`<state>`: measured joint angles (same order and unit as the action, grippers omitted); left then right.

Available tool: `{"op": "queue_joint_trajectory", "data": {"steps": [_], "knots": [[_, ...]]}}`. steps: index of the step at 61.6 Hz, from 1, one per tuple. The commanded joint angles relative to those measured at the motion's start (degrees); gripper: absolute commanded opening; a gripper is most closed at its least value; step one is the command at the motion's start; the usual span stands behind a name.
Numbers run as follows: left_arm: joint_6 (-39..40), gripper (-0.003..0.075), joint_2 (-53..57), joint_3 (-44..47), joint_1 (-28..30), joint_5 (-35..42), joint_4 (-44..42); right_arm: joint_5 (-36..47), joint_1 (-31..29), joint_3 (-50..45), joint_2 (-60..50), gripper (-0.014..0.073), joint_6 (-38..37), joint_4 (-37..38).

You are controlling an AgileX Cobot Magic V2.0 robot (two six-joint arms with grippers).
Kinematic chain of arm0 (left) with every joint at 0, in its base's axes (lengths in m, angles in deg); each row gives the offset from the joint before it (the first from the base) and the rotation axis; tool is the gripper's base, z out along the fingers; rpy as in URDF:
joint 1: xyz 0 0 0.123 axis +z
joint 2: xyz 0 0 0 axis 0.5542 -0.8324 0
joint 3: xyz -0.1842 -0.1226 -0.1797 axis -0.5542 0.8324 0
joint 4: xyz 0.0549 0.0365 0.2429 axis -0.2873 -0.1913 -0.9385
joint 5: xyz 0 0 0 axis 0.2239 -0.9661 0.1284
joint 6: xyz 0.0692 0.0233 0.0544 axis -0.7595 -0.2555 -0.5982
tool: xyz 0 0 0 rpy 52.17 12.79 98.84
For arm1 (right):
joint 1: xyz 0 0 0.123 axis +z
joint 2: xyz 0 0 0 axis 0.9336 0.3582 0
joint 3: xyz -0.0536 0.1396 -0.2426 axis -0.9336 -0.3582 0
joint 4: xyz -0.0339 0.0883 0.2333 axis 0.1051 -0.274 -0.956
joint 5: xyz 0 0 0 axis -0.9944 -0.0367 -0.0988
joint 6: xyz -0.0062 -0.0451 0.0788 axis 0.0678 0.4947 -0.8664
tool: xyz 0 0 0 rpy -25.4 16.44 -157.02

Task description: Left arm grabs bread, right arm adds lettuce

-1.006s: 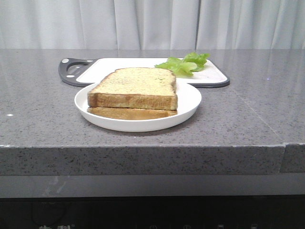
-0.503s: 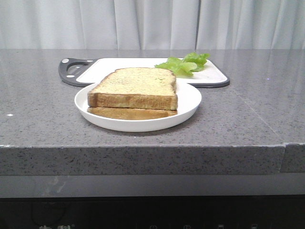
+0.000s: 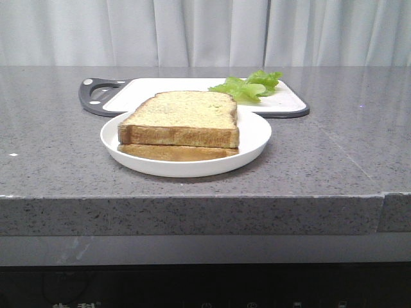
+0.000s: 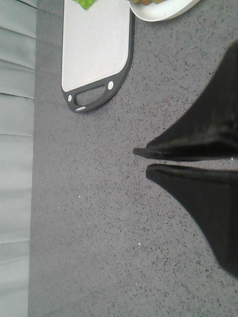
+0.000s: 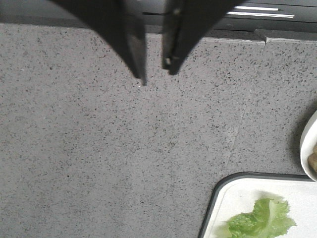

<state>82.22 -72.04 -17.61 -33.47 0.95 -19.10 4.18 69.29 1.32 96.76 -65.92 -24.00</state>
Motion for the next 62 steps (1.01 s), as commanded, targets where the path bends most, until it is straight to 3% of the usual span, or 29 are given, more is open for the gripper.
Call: {"op": "queue_joint_trajectory", "data": {"steps": [1,5,8,13,27,40,53,62], "knots": [[0.01,0.0187,-1.07,-1.50,-0.12,3.86,0.61,3.63,-0.15,1.55,0.65,0.0332,0.17,0.01],[0.01,0.0327,-1.19,-1.50,-0.12,4.23,0.61,3.63,-0.15,1.55,0.65,0.0441,0.17,0.01],[0.01,0.0412,-1.19,-1.50,-0.12,4.45,0.61,3.63,-0.15,1.55,0.65,0.0465,0.17,0.01],[0.01,0.0470,-1.45,-1.50,-0.12,3.72,0.73,3.63,-0.15,1.55,0.65,0.0468,0.17,-0.44],[-5.02,0.0471,-8.16,-7.62,-0.25,-8.66,6.97,3.58,-0.15,1.55,0.65,0.0468,0.17,-2.53],[-13.11,0.0430,-18.87,-14.90,-0.25,-20.04,22.24,3.51,-0.15,1.55,0.65,0.0468,0.17,-3.09],[-26.63,0.0370,-30.92,-18.33,-0.25,-22.07,44.19,3.51,-0.15,1.55,0.65,0.0468,0.17,-3.09],[-32.62,0.0342,-38.83,-20.72,-1.15,-23.82,52.91,3.40,-0.15,1.55,0.65,0.0468,0.17,-3.09]]}}
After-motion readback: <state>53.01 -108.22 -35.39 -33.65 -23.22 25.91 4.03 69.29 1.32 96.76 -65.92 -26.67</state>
